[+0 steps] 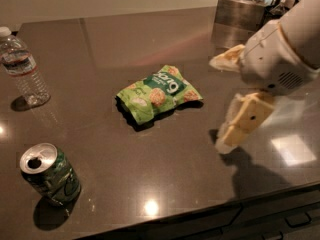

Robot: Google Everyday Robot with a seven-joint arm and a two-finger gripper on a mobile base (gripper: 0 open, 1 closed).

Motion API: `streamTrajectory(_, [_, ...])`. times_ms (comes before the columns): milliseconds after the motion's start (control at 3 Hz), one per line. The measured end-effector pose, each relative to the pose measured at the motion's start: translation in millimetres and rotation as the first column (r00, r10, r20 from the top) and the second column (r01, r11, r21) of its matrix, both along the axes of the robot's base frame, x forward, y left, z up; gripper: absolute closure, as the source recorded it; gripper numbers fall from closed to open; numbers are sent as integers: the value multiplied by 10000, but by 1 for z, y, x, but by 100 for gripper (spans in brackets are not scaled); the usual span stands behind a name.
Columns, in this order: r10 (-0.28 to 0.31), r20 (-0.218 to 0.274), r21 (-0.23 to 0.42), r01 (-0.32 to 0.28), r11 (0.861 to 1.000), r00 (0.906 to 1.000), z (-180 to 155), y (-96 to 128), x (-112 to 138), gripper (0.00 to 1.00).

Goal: Knock green can over

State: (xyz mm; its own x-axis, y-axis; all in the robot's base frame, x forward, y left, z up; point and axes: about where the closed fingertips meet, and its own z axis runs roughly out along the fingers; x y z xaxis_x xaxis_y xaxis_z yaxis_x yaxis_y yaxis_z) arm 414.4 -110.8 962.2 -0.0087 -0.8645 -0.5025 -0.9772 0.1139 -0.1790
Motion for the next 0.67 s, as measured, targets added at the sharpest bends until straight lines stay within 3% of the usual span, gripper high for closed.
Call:
streamTrajectory(333, [980,-13,1289,-970,9869,9952,-3,52,-13,0])
streamTrajectory(667, [2295,-54,2651,-2198,9388,9733,-15,135,-32,0])
